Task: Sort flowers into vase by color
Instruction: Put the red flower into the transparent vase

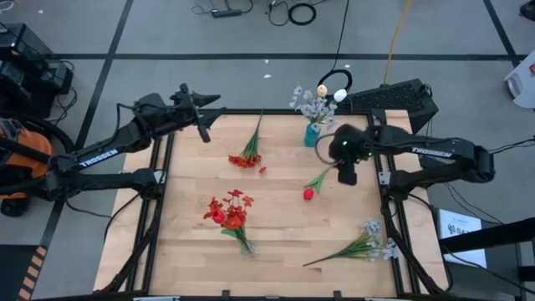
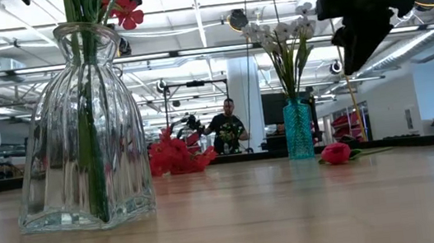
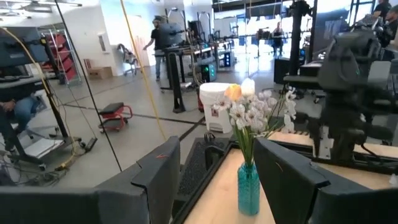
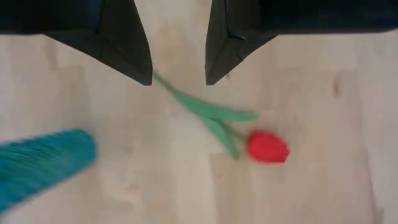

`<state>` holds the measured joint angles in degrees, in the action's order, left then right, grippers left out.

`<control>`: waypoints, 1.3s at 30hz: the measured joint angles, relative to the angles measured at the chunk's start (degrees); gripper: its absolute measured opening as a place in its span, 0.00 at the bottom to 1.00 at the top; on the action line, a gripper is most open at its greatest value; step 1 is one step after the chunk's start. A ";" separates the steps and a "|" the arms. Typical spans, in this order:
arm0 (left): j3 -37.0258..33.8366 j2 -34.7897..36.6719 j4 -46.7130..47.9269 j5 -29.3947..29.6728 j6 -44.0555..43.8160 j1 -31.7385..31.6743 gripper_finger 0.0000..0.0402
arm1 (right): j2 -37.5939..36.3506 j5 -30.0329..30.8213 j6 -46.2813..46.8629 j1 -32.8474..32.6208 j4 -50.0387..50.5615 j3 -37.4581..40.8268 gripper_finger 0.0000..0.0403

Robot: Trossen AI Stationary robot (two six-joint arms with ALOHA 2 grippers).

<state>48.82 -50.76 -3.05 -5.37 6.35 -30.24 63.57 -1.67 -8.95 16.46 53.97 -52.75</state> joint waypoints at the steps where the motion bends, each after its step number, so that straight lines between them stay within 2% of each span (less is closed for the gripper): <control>1: 0.00 0.21 0.16 -0.02 -0.02 0.00 0.52 | 1.25 0.00 -0.70 -1.06 -0.20 0.00 0.35; 10: 0.00 2.04 6.96 -0.41 -4.23 0.00 0.52 | 14.48 0.11 -7.08 -7.34 -2.72 0.00 0.35; 14: 0.00 3.23 9.70 -0.41 -4.44 0.00 0.52 | 19.58 2.52 -9.76 -8.52 -5.62 0.00 0.35; 20: 0.00 5.36 12.73 -0.41 -4.49 0.00 0.52 | 25.87 3.66 -15.34 -9.09 -8.62 0.00 0.35; 25: 0.00 6.89 14.38 -0.41 -4.55 0.00 0.52 | 30.21 6.52 -16.54 -9.09 -9.60 0.00 0.35; 30: 0.00 7.63 16.50 -0.41 -4.57 0.00 0.52 | 34.11 6.51 -17.40 -9.09 -11.46 -0.14 0.35; 35: 0.00 7.67 17.68 -0.41 -4.61 0.00 0.52 | 36.77 5.55 -14.53 -9.11 -11.87 -0.34 0.27; 39: 0.00 7.71 19.21 -0.41 -4.75 0.00 0.52 | 36.44 4.15 -8.22 -9.87 -12.09 -0.22 0.11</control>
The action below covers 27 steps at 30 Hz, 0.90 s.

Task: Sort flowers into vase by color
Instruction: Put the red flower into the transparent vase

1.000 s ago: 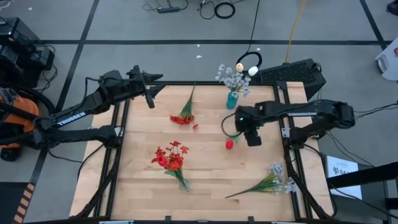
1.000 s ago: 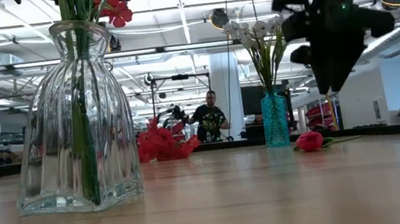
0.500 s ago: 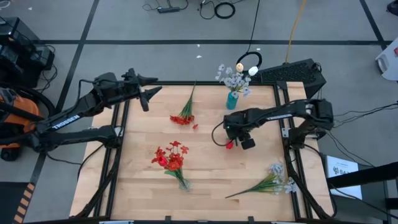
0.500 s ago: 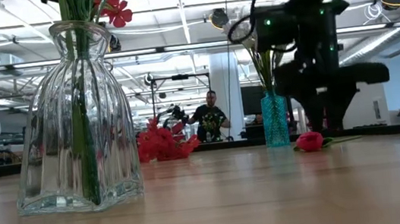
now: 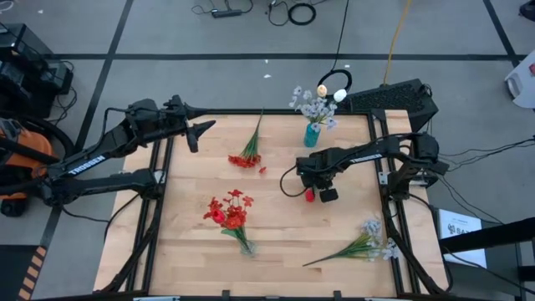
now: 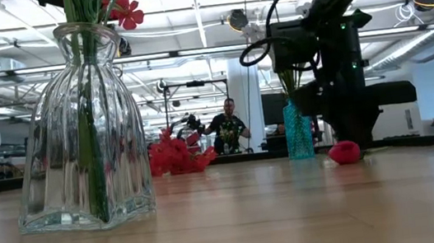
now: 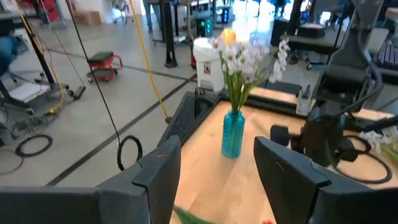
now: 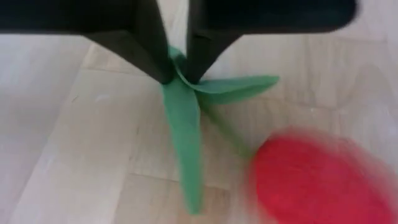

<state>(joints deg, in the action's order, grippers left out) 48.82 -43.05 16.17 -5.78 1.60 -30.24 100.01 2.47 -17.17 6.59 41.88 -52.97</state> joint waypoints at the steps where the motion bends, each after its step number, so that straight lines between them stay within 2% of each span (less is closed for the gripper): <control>1: 0.00 0.00 0.58 0.00 -0.01 0.00 0.52 | -0.52 0.23 1.71 -0.53 -0.20 0.03 0.06; 4: 0.00 -0.02 1.88 0.00 0.00 0.00 0.52 | -2.42 0.55 8.08 -2.08 -0.79 0.33 0.03; 9: 0.00 -0.04 5.34 -0.02 0.03 0.00 0.52 | -6.62 -3.01 19.78 -5.41 -4.55 0.33 0.01; 15: 0.00 -0.04 9.10 -1.14 -3.41 0.52 0.52 | -11.62 -0.27 31.19 -11.18 -13.62 0.35 0.00; 21: 0.00 0.11 10.70 -1.05 -4.30 4.60 0.52 | -15.69 6.37 35.68 -17.66 -18.16 0.31 0.00; 27: 0.00 0.04 12.04 1.53 -4.21 6.42 0.52 | -18.93 14.41 34.69 -23.86 -21.16 0.31 0.00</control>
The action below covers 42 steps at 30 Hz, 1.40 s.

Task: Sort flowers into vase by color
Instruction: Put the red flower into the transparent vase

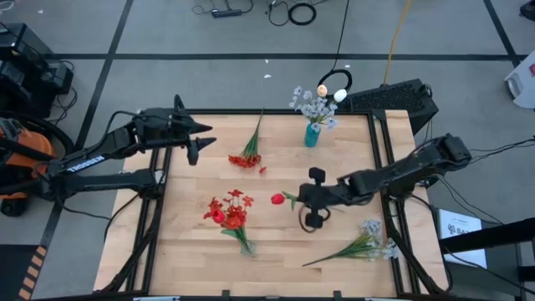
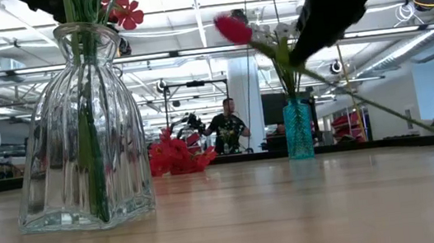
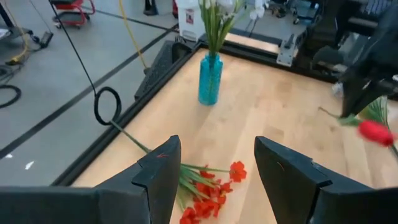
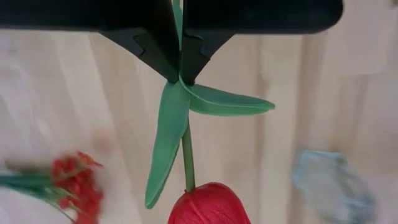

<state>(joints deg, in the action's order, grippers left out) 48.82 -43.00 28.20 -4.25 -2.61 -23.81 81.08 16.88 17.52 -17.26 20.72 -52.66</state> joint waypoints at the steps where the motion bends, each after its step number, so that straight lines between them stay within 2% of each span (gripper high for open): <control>1: 0.00 -0.02 0.31 0.00 -0.09 0.17 0.52 | -0.48 0.53 0.02 -1.02 -0.16 0.00 0.00; 5: 0.00 -0.34 3.02 0.07 -1.95 1.52 0.52 | -2.28 1.29 0.21 -5.28 -1.78 0.00 0.00; 8: -0.02 -0.67 5.60 0.09 -2.14 2.36 0.52 | -2.82 5.23 0.07 -8.67 -6.42 0.00 0.00; 16: -0.04 -1.51 8.94 0.24 -9.07 5.36 0.52 | -1.79 12.94 -7.60 -13.48 -30.45 -0.02 0.00; 24: -0.04 -1.51 8.84 3.41 -5.34 8.15 0.52 | 1.73 13.69 -12.86 -13.86 -57.27 -0.07 0.00; 27: -0.04 -1.47 8.84 2.90 -3.05 9.14 0.52 | 4.45 16.37 -13.51 -14.71 -64.37 -0.13 0.00; 33: -0.04 -0.42 8.73 0.63 1.62 10.86 0.52 | 8.93 19.29 -14.14 -15.93 -63.10 -7.21 0.00; 42: -0.04 1.56 8.17 0.46 3.04 13.82 0.52 | 16.34 19.12 -16.56 -15.71 -49.34 -23.26 0.00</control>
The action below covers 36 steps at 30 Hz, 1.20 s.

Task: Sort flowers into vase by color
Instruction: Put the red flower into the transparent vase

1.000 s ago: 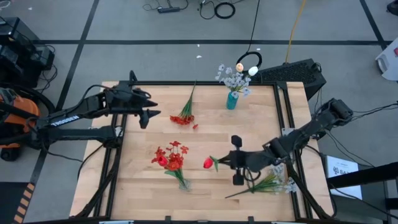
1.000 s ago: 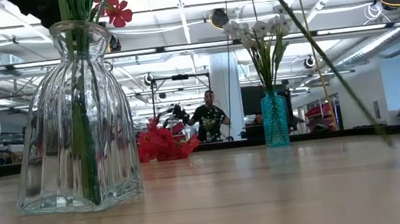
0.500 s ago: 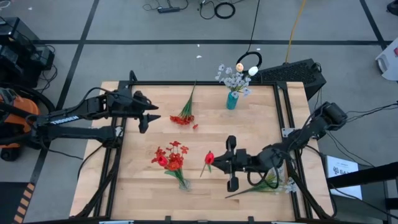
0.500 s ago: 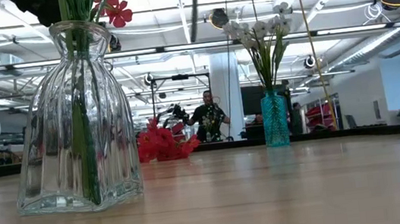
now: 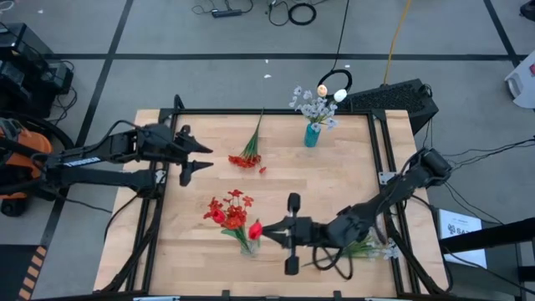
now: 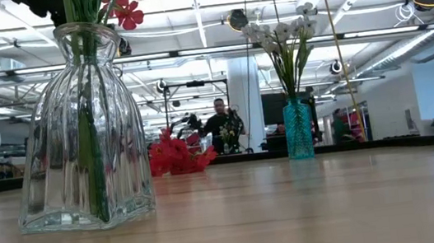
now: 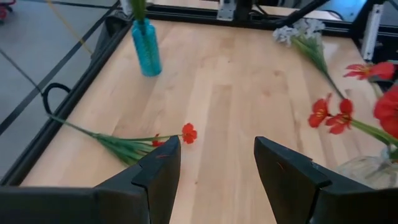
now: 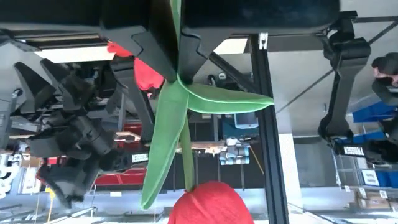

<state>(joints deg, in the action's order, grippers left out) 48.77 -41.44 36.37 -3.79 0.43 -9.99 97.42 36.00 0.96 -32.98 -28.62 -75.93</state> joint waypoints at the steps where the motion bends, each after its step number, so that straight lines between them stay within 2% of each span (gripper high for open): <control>1: 0.00 0.06 0.07 -0.05 0.00 0.46 0.52 | 1.05 0.03 0.17 0.12 -0.02 -0.78 0.00; 11: 0.00 0.06 0.15 -0.07 -0.07 4.41 0.52 | 8.80 0.56 2.50 1.58 -8.08 -2.27 0.00; 17: 0.00 0.06 0.17 -0.07 -0.04 5.28 0.52 | 11.43 3.13 3.59 1.83 -7.19 -2.29 0.00; 27: 0.00 0.06 0.40 -0.07 -0.07 5.26 0.52 | 14.27 2.98 15.23 3.80 -2.09 -2.29 0.00; 36: -0.02 0.06 5.53 -0.07 -0.04 5.26 0.52 | 13.69 2.85 21.17 4.14 0.96 -2.29 0.15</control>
<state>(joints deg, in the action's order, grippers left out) 48.75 -41.39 41.90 -3.86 0.38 -4.73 111.11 38.85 22.13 -28.84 -27.66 -78.22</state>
